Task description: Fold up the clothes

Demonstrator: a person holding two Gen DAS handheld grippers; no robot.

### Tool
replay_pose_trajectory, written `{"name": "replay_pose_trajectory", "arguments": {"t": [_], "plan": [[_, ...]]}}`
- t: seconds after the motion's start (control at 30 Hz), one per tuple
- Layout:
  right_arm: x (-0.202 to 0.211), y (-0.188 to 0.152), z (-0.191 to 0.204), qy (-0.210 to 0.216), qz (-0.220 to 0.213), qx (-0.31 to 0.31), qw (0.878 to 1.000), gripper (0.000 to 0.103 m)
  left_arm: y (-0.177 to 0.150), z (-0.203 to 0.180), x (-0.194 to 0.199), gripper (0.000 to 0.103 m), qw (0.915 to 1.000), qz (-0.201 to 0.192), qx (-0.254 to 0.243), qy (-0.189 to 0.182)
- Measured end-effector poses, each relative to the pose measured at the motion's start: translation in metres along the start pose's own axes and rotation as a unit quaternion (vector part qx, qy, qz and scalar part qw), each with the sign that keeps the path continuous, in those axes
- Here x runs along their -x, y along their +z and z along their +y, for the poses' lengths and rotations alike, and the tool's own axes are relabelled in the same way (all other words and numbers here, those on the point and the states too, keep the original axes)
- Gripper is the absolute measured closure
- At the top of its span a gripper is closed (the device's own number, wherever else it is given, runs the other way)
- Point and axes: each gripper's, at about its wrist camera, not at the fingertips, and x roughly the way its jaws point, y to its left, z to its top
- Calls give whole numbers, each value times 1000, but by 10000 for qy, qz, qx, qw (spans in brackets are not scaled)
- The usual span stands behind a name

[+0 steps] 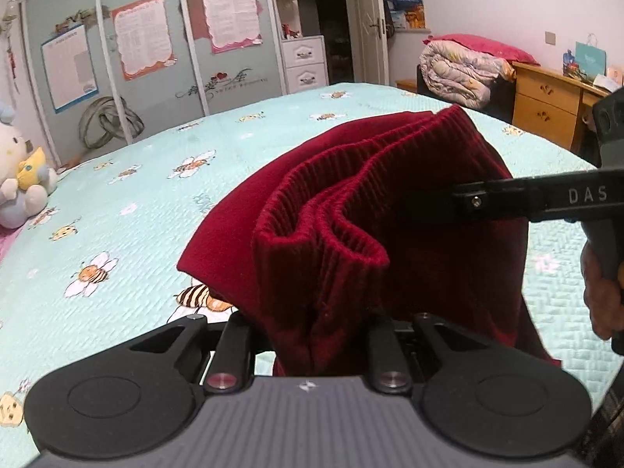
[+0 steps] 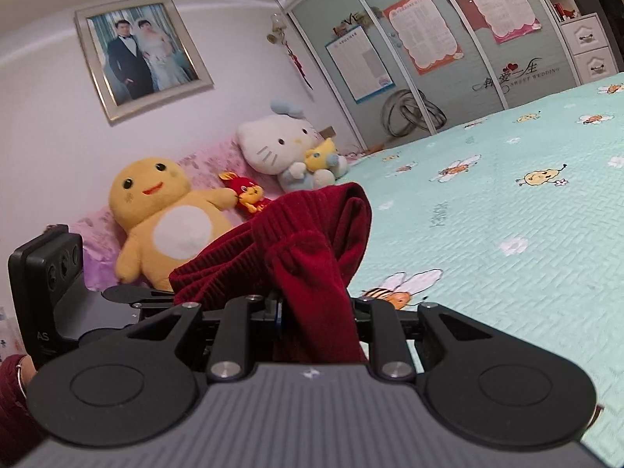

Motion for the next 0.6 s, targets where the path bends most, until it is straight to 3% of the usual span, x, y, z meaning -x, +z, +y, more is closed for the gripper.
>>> {"name": "replay_pose_trajectory", "arguments": {"t": [0.4,0.6], "plan": [[-60,2,-65,-119,117,-561,9983,80,0,28,-38,82,9996,65,268,16],[-85,5,-54,338,248,-391,9984,80,-2,39,-43,82,9990,15,435,91]]}}
